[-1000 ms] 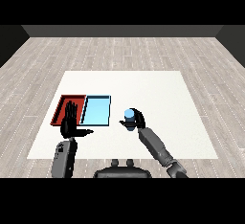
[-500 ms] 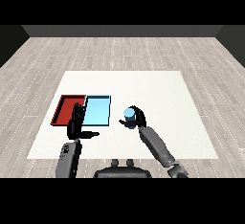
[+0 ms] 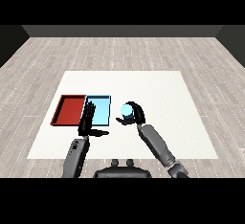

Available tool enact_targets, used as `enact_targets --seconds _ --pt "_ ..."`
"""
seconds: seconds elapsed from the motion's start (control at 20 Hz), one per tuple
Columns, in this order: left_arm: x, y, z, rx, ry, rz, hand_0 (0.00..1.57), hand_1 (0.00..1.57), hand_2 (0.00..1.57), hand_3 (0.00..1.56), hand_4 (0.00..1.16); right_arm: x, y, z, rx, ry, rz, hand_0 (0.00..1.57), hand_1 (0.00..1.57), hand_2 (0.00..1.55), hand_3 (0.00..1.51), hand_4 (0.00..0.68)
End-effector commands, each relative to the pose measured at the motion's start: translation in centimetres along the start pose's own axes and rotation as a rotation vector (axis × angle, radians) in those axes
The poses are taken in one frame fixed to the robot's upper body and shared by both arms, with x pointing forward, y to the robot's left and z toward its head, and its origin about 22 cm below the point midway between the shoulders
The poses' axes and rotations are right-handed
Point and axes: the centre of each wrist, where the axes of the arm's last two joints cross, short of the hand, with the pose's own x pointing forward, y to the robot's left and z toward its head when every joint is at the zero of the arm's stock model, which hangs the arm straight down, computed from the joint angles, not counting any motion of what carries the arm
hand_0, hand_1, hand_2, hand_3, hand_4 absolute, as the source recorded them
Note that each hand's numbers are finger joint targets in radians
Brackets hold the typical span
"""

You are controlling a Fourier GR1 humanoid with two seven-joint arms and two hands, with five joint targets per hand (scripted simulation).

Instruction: Pick the blue can and put it in the blue box

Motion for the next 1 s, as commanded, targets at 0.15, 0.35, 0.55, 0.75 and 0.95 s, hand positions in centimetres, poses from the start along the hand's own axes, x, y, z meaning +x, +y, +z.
enact_targets --seconds 0.15,0.35,0.55,0.75,0.95 --pt "-0.7 -1.4 -1.6 -0.047 0.062 -0.007 0.00 0.00 0.00 0.00 0.00 2.6 -0.5 -1.4 0.027 -0.061 0.001 1.43 1.43 1.45 1.42 0.659" --pt "0.2 -1.1 -1.7 -0.037 0.062 -0.007 0.00 0.00 0.00 0.00 0.00 2.6 -4.2 -3.8 0.028 -0.060 -0.009 1.43 1.43 1.45 1.42 0.659" --pt "-3.0 -4.3 -0.7 -0.090 0.066 0.039 0.00 0.00 0.00 0.00 0.00 2.2 -2.1 -2.2 0.047 -0.064 0.003 1.42 1.42 1.43 1.40 0.652" --pt "0.1 -6.7 -4.8 -0.091 0.074 -0.010 0.00 0.00 0.00 0.00 0.00 2.1 -2.0 -2.2 0.055 -0.071 -0.005 1.42 1.42 1.44 1.41 0.666" --pt "-3.3 -6.3 -4.6 -0.096 0.092 -0.026 0.00 0.00 0.00 0.00 0.00 1.4 -1.6 -2.0 0.075 -0.082 -0.009 1.42 1.42 1.45 1.41 0.661"
